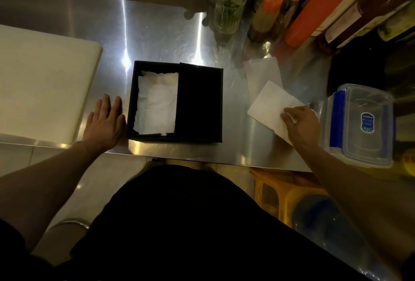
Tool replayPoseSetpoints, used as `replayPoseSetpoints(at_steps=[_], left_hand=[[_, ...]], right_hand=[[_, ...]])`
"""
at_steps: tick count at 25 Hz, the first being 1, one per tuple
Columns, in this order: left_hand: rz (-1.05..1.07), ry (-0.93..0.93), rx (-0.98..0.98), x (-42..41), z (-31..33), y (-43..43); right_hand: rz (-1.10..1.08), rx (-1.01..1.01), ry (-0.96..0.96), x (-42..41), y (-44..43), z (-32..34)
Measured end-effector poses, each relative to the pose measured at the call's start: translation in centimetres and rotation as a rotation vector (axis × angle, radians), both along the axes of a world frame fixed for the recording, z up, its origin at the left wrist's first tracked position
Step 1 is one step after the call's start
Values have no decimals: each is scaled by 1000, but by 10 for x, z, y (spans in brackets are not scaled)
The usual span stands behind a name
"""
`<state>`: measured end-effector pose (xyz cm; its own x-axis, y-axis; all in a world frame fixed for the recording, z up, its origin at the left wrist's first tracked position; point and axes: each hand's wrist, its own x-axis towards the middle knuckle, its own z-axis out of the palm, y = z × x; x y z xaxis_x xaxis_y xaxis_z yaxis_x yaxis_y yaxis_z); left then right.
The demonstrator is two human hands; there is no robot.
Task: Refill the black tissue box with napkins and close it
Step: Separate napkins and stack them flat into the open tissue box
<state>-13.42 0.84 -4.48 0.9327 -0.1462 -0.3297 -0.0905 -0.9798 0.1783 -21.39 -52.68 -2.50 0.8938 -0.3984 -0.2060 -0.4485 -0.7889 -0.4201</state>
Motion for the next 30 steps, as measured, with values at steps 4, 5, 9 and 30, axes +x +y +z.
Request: replayPoseSetpoints(at_steps=[4,5,9,30], left_hand=[[2,27,13,1,2,-3],[-4,36,19,2,3,-2],[8,39,35,2,3,-3],[-134,-25,-13,6,-1,17]], right_hand=[[-42,50,-47,1,2,1],[-44,51,-53,1,2,1],[-77,39,-84,0,6,0],[-126,338,-587,37,189,107]])
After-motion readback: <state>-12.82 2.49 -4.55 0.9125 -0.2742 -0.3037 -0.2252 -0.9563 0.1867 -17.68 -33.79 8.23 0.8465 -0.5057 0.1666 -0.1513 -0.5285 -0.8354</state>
